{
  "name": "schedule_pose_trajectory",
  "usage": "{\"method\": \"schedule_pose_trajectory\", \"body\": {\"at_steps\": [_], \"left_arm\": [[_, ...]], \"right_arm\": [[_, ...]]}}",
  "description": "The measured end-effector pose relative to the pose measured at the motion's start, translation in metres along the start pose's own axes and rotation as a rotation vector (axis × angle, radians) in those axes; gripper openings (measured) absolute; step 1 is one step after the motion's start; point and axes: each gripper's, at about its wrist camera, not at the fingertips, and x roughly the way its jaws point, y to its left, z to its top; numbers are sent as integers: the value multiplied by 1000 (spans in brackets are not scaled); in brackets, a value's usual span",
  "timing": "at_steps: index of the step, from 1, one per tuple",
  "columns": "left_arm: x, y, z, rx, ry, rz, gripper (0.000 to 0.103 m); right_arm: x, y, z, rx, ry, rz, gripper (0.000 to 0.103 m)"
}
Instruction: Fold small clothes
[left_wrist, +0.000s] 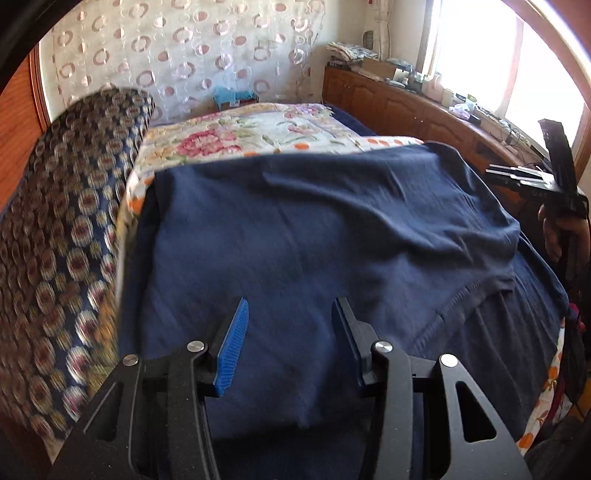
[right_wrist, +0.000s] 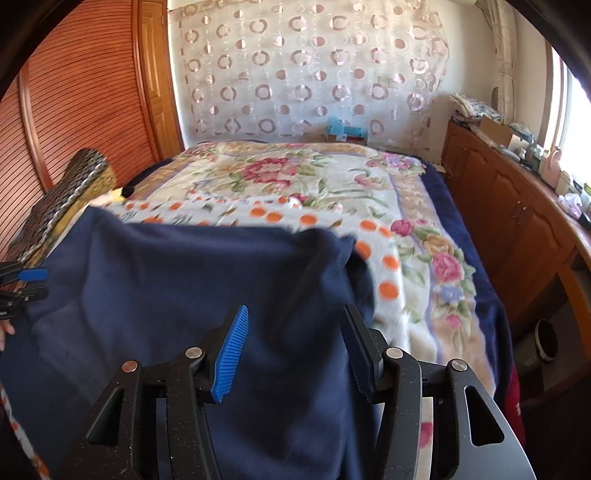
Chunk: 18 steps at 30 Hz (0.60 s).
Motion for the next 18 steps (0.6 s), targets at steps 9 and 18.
{"method": "schedule_pose_trajectory", "body": {"at_steps": [9,18], "left_arm": [[4,-12,-21,19,31,43,48],[9,-25,-33,43,-20,67,49]], "right_arm": [[-26,24,-37,-45,54,18,57],[-35,25,-53,-20,94,8,57]]}}
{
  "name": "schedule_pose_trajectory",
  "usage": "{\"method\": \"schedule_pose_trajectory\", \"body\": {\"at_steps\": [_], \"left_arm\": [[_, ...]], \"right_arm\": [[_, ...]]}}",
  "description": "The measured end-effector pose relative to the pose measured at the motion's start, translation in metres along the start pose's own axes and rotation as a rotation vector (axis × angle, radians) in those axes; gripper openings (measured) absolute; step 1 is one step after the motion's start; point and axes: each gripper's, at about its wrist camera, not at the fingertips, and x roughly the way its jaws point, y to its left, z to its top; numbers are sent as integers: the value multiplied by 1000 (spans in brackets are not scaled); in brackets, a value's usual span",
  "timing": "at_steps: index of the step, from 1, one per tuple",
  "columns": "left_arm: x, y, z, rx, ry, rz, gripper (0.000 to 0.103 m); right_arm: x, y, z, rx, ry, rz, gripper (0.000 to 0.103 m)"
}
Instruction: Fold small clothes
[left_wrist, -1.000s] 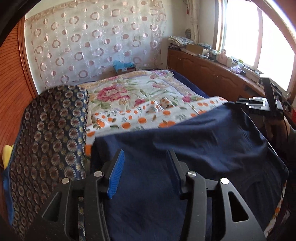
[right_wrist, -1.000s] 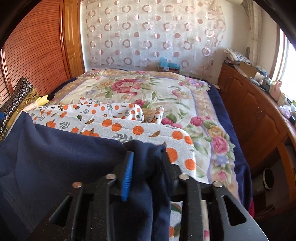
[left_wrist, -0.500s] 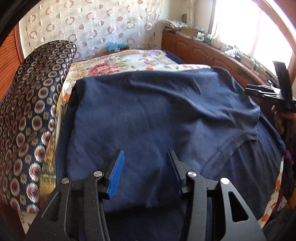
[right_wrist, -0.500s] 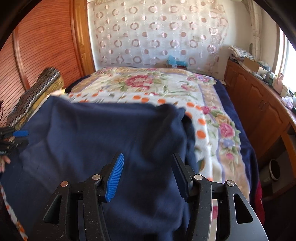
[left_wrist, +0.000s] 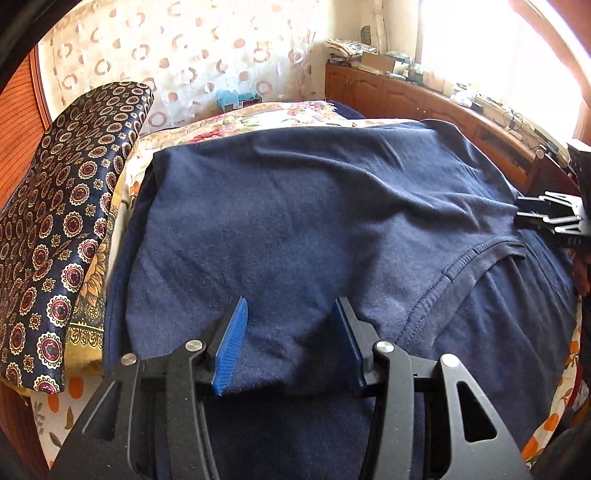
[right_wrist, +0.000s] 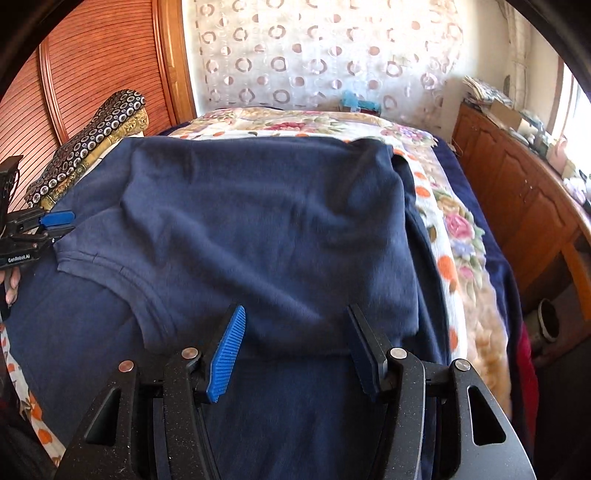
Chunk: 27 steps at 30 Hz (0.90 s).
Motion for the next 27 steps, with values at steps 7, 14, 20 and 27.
{"method": "schedule_pose_trajectory", "body": {"at_steps": [7,14,20,27], "left_arm": [[0,-2,-2,7,-1,11,49],[-1,-5,-3,13,-7,29,49],[-19,-1,-6,-22,-31,3,18],[-69,23,-10,-78,-88,2,35]], "right_arm": [[-8,1,-9,5,-31,-27,57],[-7,14,-18,-17,-55,-64,57],[-2,10,-18,0,-51,-45,58],[-3,10,-18,1,-52,-44,58]]}}
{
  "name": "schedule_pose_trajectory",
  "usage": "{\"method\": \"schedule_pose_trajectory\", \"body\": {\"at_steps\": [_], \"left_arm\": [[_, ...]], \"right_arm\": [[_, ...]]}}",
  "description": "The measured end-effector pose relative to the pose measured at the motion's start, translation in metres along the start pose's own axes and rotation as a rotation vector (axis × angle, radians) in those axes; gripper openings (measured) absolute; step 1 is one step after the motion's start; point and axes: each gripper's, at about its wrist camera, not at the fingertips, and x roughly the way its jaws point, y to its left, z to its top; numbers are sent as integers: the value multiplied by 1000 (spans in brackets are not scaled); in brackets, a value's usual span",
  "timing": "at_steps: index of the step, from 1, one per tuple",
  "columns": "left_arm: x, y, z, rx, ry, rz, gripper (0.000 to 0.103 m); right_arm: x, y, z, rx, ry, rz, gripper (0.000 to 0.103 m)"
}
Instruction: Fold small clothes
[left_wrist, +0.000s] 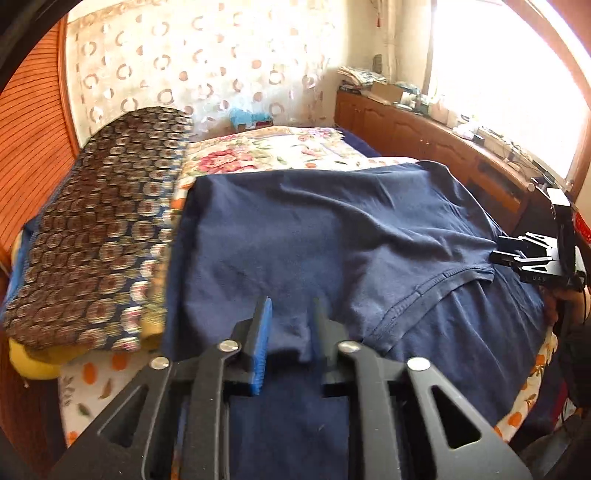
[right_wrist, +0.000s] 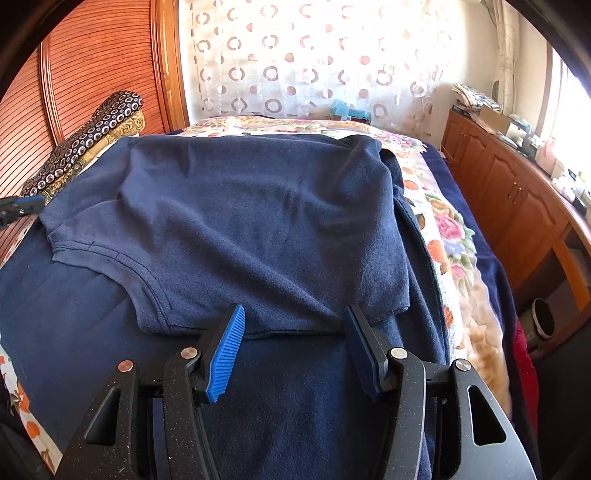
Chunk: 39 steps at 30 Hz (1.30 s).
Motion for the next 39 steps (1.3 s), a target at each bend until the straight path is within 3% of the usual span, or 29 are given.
{"method": "schedule_pose_trajectory", "body": {"at_steps": [1,4,7,15,21,27,29,39], "left_arm": [[-5,3,0,7,-4,13,50],[-15,13,-2,24,4,92,81],[-18,25,-3,-4,0,80,81],[6,31,-15,-31,89,58,81],[13,35,-17,-89,88,17,81],[21,34,-14,-113,66,-3,70],[24,33,-14,-111,70,-10,58],[50,24,-6,-88,111,20,54]], "right_arm": [[0,0,0,0,0,0,58],[0,0,0,1,0,0,58],[0,0,0,0,0,-1,58],[0,0,0,0,-1,-1,58],[0,0,0,0,-1,-2,58],[-8,-8,1,32,-18,-4,58],[-13,-15,0,48,-27,-8,58],[0,-40,12,119,50,-20,58]]}}
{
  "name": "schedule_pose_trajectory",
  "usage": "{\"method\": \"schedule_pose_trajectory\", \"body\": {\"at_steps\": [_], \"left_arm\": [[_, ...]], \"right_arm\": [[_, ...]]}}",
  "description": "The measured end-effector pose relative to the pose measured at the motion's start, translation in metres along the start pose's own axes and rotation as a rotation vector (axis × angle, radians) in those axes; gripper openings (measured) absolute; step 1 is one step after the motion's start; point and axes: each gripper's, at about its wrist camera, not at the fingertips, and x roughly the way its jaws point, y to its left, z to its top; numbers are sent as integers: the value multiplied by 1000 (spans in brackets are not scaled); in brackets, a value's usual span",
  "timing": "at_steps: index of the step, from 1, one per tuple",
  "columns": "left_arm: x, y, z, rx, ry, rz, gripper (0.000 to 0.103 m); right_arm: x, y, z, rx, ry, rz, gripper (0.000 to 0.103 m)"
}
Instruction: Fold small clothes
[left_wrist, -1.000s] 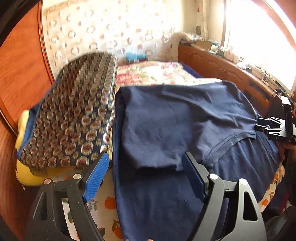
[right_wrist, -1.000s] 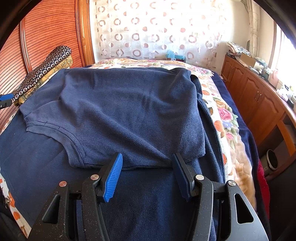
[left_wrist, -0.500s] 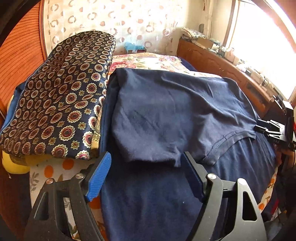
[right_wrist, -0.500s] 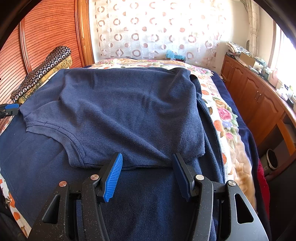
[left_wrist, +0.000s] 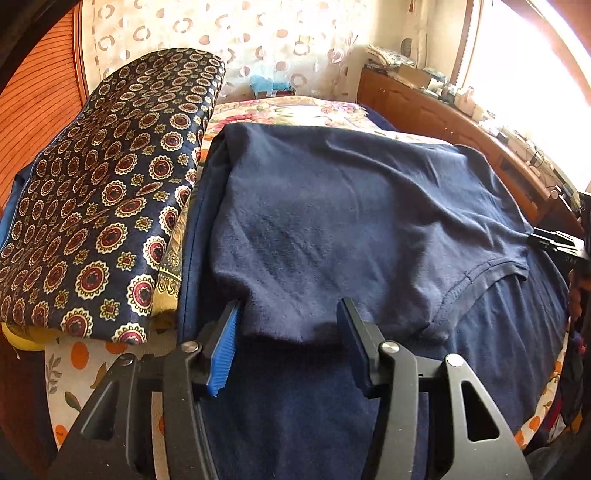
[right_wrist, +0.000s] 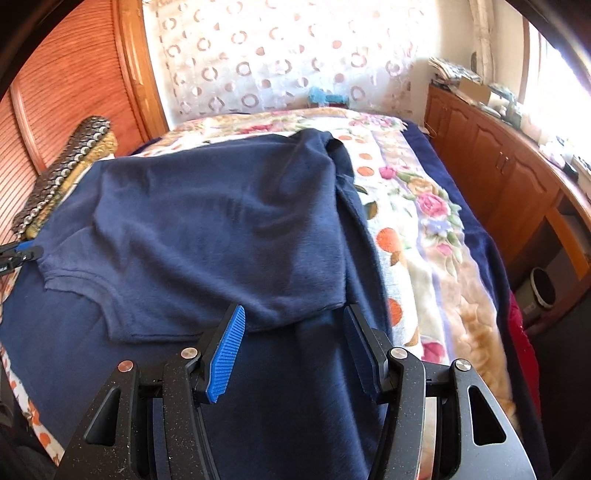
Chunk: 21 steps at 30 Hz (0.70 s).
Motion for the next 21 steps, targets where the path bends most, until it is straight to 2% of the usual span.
{"method": "schedule_pose_trajectory", "body": {"at_steps": [2,5,6,7,9,11,14,21], "left_arm": [[3,-4,2,14,3,7,51],[6,-8,4,36,-3,35,22],[4,-10,5,45,-15,29,17],[2,-10,6,60,-19,17,16],[-4,-9,6,71,-37,25,14],[-9,-12,7,95,-51,35,10],[-17,-14,8,106,-72,33,7],[-53,-3,11,64,-157,-19,6]], "right_arm": [[6,-4,4,15,12,12,58],[11,-5,9,12,12,1,58],[12,-3,10,5,11,-3,57],[13,-2,11,-4,9,-3,52],[14,6,12,-49,8,0,35],[11,16,11,-110,-1,-15,24],[5,21,10,-135,-25,-18,8],[-25,25,11,-158,-115,2,4]]}}
